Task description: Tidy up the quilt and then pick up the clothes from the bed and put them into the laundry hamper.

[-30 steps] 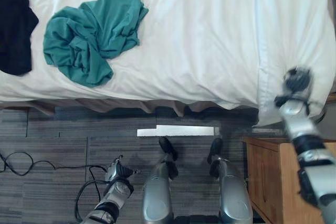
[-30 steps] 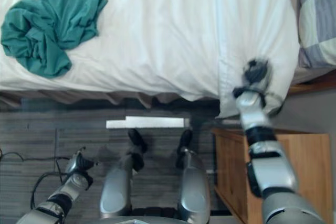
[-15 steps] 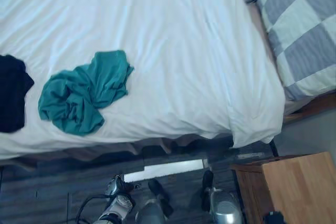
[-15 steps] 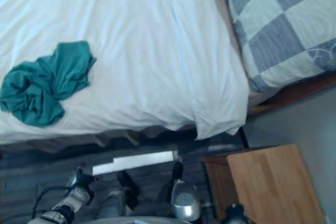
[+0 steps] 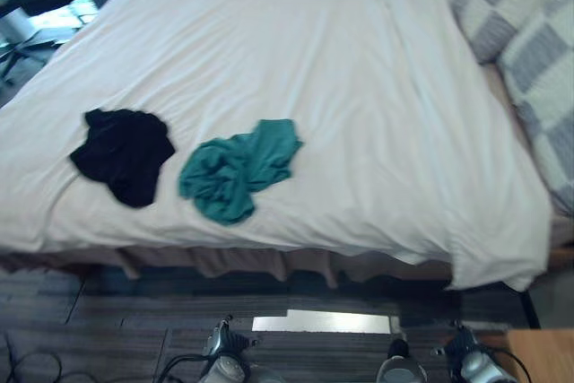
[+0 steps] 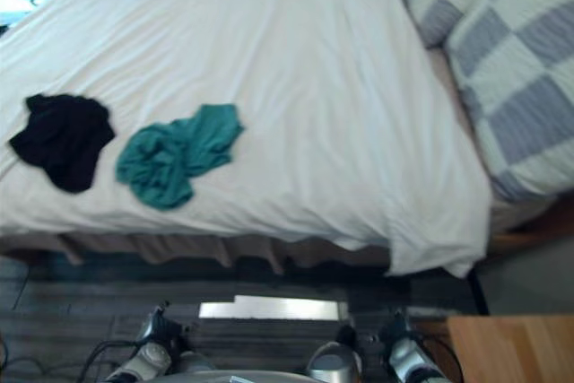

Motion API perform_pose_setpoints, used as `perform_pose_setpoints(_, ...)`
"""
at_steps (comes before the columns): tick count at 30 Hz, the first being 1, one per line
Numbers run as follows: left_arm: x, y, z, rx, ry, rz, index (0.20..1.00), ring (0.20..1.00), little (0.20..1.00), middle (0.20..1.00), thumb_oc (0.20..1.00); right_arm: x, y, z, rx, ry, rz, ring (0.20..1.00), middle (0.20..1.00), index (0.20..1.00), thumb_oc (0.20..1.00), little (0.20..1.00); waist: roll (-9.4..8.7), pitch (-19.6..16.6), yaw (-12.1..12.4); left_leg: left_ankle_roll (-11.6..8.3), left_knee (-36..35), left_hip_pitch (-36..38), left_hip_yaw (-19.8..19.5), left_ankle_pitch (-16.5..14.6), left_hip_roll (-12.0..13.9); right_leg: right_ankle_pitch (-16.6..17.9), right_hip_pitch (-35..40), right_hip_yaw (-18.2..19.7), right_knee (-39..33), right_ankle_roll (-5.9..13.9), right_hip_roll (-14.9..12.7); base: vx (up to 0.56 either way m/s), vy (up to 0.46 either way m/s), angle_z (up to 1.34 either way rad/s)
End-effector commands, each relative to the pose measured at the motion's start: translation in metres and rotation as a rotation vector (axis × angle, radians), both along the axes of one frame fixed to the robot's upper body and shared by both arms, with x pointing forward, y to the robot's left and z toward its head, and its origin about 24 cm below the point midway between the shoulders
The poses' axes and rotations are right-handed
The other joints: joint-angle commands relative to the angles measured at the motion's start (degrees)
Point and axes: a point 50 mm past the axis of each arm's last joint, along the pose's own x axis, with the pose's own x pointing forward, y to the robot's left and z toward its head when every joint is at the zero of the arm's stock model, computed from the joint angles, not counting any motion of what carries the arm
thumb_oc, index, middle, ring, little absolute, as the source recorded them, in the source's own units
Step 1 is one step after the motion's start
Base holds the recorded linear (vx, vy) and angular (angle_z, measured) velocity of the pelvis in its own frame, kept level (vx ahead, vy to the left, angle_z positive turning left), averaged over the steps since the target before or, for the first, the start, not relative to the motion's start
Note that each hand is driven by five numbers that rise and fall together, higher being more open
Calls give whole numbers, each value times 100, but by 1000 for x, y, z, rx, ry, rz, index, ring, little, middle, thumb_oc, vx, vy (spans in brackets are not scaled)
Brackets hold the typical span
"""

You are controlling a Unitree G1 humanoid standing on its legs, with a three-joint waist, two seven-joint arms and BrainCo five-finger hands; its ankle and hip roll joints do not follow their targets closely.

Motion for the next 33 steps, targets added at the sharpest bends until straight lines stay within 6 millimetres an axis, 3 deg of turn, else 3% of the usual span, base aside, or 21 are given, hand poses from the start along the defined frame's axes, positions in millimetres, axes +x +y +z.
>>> perform_pose_setpoints(1,-6,28,3,99,34,-31,1000,1000,1000,1000,1000,8,30,-6,66,12,49,1000,1000,1000,1000,1000,-219,185,151,30,141,44,162,-425,-121,-444,-471,21,813,372,-1108,35,486,88)
perform_pose_setpoints(2,-10,36,4,101,45,2,1000,1000,1000,1000,1000,9,40,-8,100,10,48,1000,1000,1000,1000,1000,-250,241,194,199,289,16,240,-638,-305,-5,-646,-201,1399,315,-1475,64,664,47)
perform_pose_setpoints(4,-12,42,5,105,49,24,1000,1000,1000,1000,1000,10,43,-8,106,2,53,1000,1000,1000,1000,1000,-251,264,213,285,251,70,371,-696,-383,-117,-721,-453,1710,222,-1511,100,486,3)
perform_pose_setpoints(6,-25,58,5,149,109,30,1000,1000,1000,1000,1000,9,51,-9,134,-10,47,1000,1000,1000,1000,1000,-208,396,49,404,-43,288,437,-689,-667,-828,-1189,-444,2184,22,-544,146,376,-16)
perform_pose_setpoints(7,-25,58,5,149,109,30,1000,1000,1000,1000,1000,9,51,-9,134,-10,48,1000,1000,1000,1000,1000,-198,398,53,392,-65,305,444,-676,-650,-856,-1191,-441,2202,11,-525,104,185,-13)
perform_pose_setpoints(9,-31,58,3,162,146,-18,1000,1000,1000,1000,1000,12,54,-8,152,-37,52,1000,1000,1000,1000,1000,-195,507,-124,450,-122,526,432,-774,-991,-1092,-1510,-452,1882,-5,219,217,278,21)
perform_pose_setpoints(10,-31,52,1,170,166,-87,1000,1000,1000,1000,1000,13,58,-6,166,-51,105,1000,1000,1000,1000,1000,-237,580,-227,610,872,670,482,-1554,-1254,-1340,-1368,-698,1195,-409,279,353,314,37)
perform_pose_setpoints(13,-25,38,-1,146,128,-106,1000,1000,1000,1000,1000,20,59,-4,156,-60,148,1000,1000,1000,1000,1000,-197,655,-307,505,2215,444,569,-1767,-1014,-1470,-1261,-389,1094,-581,350,209,104,58)
perform_pose_setpoints(16,-6,21,3,80,28,-71,1000,1000,1000,1000,1000,26,56,-2,107,-48,202,1000,1000,1000,1000,1000,-131,924,-31,-53,3955,-232,327,-1020,-261,-1628,-781,-204,721,-867,632,40,57,-15)
perform_pose_setpoints(17,2,8,4,54,-6,-106,1000,1000,1000,1000,1000,32,46,1,85,-68,165,1000,1000,1000,1000,1000,-71,891,-77,14,3421,-158,414,-879,163,-1541,-689,-216,593,-710,478,11,207,-130)
perform_pose_setpoints(18,2,8,4,53,-6,-106,1000,1000,1000,1000,1000,32,46,1,85,-68,165,1000,1000,1000,1000,1000,-73,893,-73,14,3415,-149,421,-877,158,-1539,-687,-212,592,-709,475,83,590,-94)
perform_pose_setpoints(19,11,-7,5,31,-35,-173,1000,1000,1000,1000,1000,35,44,4,92,-94,135,1000,1000,1000,1000,1000,-10,746,-237,105,2249,85,536,-885,343,-1402,-748,-134,591,-456,206,60,386,-27)
perform_pose_setpoints(20,11,-8,5,29,-34,-174,1000,1000,1000,1000,1000,35,43,4,91,-93,134,1000,1000,1000,1000,1000,-39,735,-213,123,2126,164,604,-841,252,-1386,-757,-102,596,-434,152,112,622,1)
perform_pose_setpoints(22,30,-23,12,-12,-96,-216,1000,1000,1000,1000,1000,28,39,3,109,-97,84,1000,1000,1000,1000,1000,66,448,-379,68,388,462,176,-411,252,-1171,-891,278,626,-99,-329,179,757,-12)
perform_pose_setpoints(23,30,-23,12,-13,-95,-216,1000,1000,1000,1000,1000,28,39,3,108,-96,83,1000,1000,1000,1000,1000,58,439,-374,71,327,491,197,-378,220,-1173,-902,288,638,-92,-346,190,792,-21)
perform_pose_setpoints(25,42,-27,19,-30,-148,-248,1000,1000,1000,1000,1000,17,31,0,105,-73,40,1000,1000,1000,1000,1000,115,370,-357,-201,-132,392,-672,3,341,-932,-772,629,543,105,-728,86,730,-33)
perform_pose_setpoints(26,41,-27,19,-30,-148,-248,1000,1000,1000,1000,1000,17,31,0,105,-73,40,1000,1000,1000,1000,1000,116,376,-366,-201,-124,388,-686,-1,343,-932,-758,617,541,107,-729,98,901,-41)
perform_pose_setpoints(28,47,-27,21,-19,-132,-309,1000,1000,1000,1000,1000,5,36,-6,131,-25,24,1000,1000,1000,1000,1000,17,244,-434,-167,133,360,-703,-504,59,-588,-693,730,763,380,-1215,118,760,-23)
perform_pose_setpoints(30,48,-18,22,1,-134,-294,1000,1000,1000,1000,1000,12,44,-5,149,-44,37,1000,1000,1000,1000,1000,-116,336,-385,24,138,543,-372,-751,-269,27,-929,497,977,336,-1585,-23,622,0)
perform_pose_setpoints(31,42,-8,21,24,-114,-286,1000,1000,1000,1000,1000,13,49,-5,151,-42,64,1000,1000,1000,1000,1000,-62,350,-287,88,42,716,-17,-866,-353,9,-948,-133,1159,311,-1775,-83,642,-48)
perform_pose_setpoints(33,32,2,18,38,-80,-280,1000,1000,1000,1000,1000,14,59,-6,170,-46,109,1000,1000,1000,1000,1000,-26,344,-237,241,-156,853,202,-909,-596,-298,-922,-615,1572,138,-1658,-22,463,-108)
